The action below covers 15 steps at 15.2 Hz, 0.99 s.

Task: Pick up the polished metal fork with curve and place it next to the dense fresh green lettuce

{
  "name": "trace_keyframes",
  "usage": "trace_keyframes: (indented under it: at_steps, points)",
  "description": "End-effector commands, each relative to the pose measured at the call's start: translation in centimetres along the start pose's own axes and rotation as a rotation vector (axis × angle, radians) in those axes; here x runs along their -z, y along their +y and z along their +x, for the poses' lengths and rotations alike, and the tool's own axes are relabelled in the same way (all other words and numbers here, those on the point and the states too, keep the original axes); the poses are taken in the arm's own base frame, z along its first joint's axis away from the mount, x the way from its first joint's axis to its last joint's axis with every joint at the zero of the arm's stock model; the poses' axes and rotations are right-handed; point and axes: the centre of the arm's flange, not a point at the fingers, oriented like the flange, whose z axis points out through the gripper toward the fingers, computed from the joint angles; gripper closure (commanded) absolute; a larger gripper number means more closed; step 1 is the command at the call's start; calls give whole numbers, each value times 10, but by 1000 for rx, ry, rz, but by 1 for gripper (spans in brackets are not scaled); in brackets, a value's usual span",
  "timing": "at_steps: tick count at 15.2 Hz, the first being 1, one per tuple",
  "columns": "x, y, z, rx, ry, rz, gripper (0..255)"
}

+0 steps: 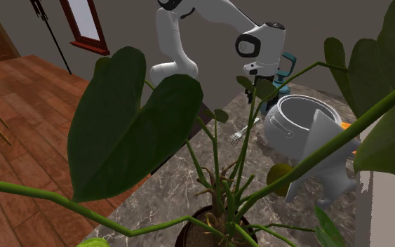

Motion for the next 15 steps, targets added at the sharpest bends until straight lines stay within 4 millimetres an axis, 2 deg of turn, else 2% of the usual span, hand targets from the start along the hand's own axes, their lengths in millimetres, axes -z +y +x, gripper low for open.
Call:
trace_keyframes:
  at_steps: [1, 5, 13, 14, 15]
  points:
    - [-7, -3, 0, -8, -3, 4, 0]
    - [-32, -3, 0, -8, -3, 4, 0]
    - [-32, -3, 0, -8, -3, 4, 0]
    - [-31, -2, 0, -8, -3, 4, 255]
    - [-31, -3, 1, -8, -3, 4, 255]
